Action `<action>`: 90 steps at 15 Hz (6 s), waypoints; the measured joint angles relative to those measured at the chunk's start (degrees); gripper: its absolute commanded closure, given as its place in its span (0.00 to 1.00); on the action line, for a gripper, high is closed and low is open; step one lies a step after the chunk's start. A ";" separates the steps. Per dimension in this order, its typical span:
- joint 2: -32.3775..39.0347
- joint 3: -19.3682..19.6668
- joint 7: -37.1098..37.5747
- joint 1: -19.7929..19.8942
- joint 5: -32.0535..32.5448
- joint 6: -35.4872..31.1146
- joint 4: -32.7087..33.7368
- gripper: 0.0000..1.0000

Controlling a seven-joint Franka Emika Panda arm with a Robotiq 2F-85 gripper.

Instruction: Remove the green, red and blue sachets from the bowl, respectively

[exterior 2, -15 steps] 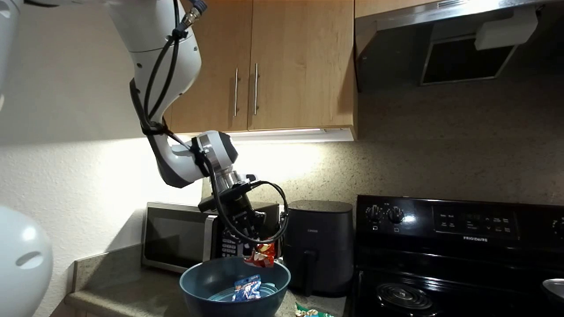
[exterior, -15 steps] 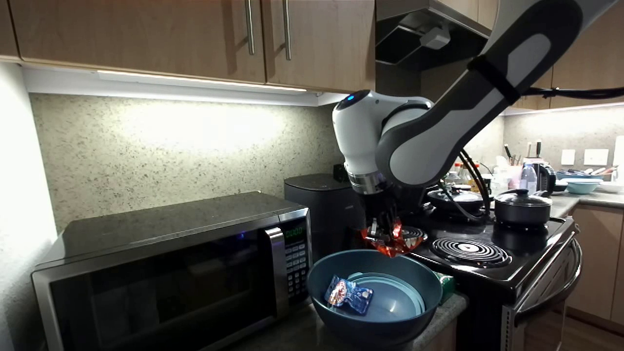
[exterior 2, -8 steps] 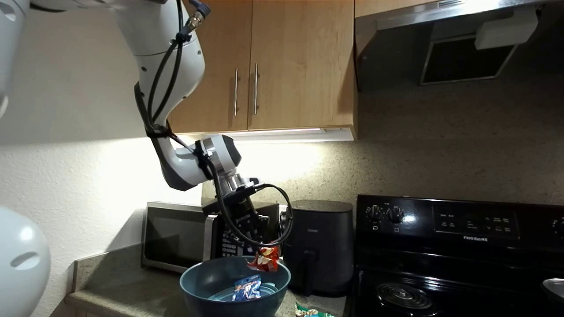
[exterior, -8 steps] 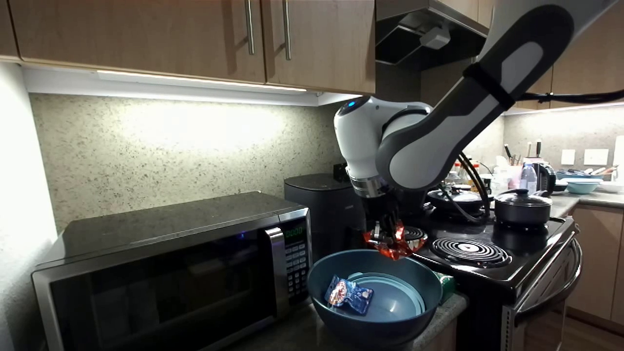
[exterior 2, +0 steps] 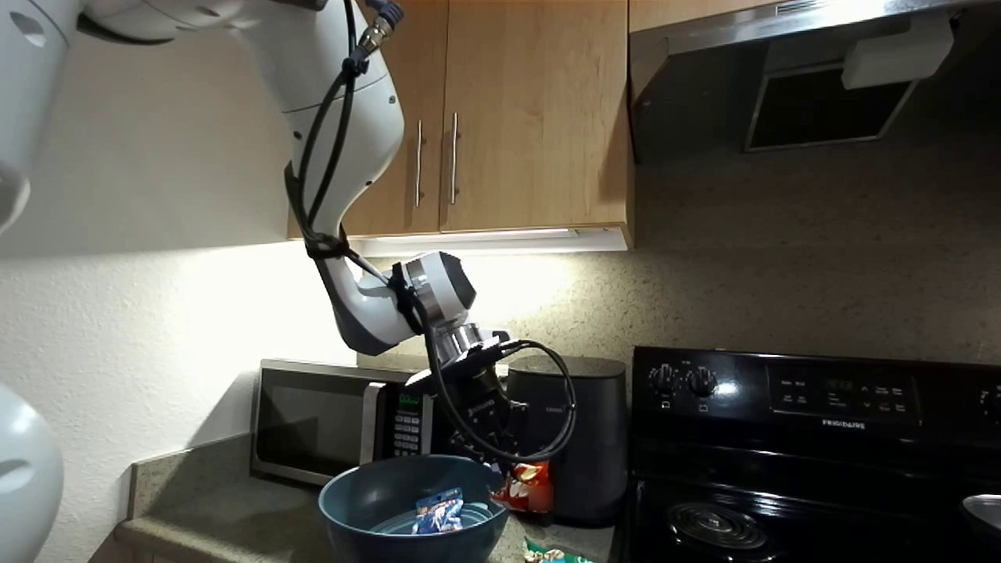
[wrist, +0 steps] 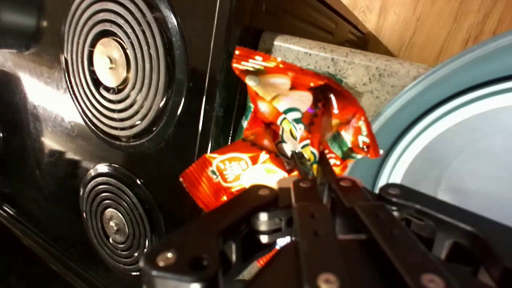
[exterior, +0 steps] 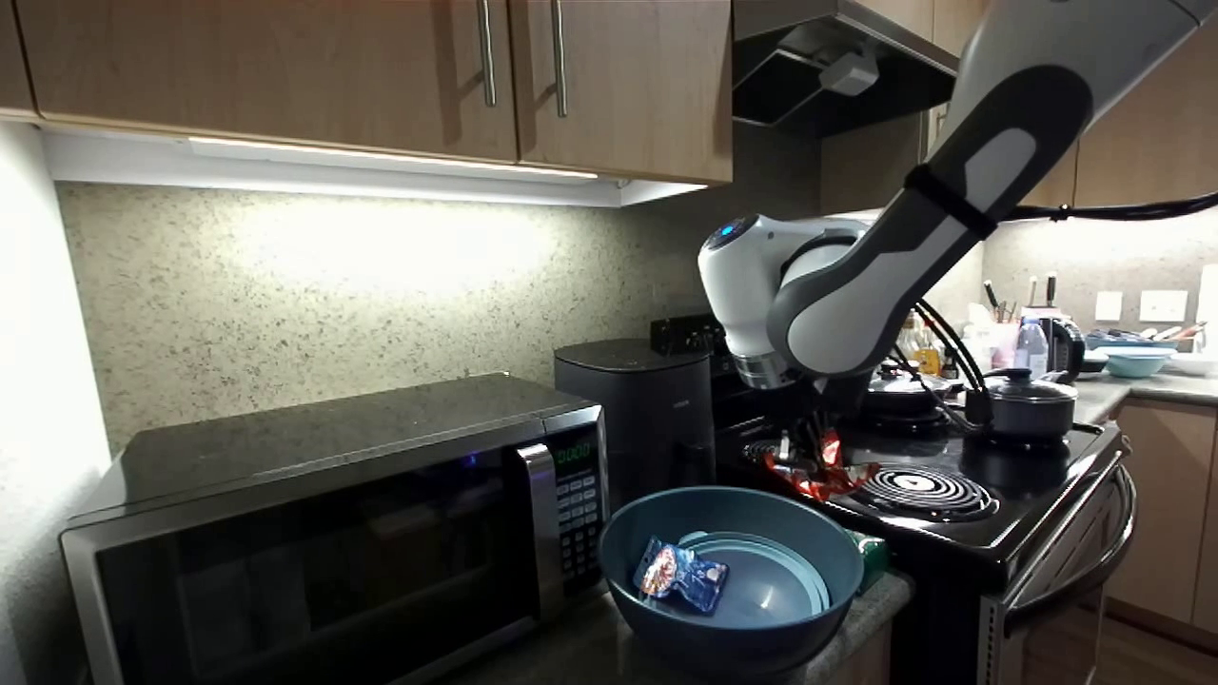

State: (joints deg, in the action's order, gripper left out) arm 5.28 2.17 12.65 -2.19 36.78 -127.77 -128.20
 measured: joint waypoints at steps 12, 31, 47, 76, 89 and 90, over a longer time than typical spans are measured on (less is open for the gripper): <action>9.86 3.49 0.75 2.72 -0.47 -3.76 2.57 0.99; 16.14 8.17 14.10 -1.11 0.34 -4.09 12.52 0.00; 8.88 -3.29 20.18 -9.21 3.03 2.44 11.98 0.00; 22.05 -2.30 -4.12 -8.19 -15.53 -4.29 16.40 0.96; 12.94 4.99 11.06 -8.78 -4.11 0.88 15.00 1.00; 11.57 4.95 12.50 -8.78 -2.97 2.32 14.52 1.00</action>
State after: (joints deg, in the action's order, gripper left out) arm 16.84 7.12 25.15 -10.98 33.81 -125.45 -113.69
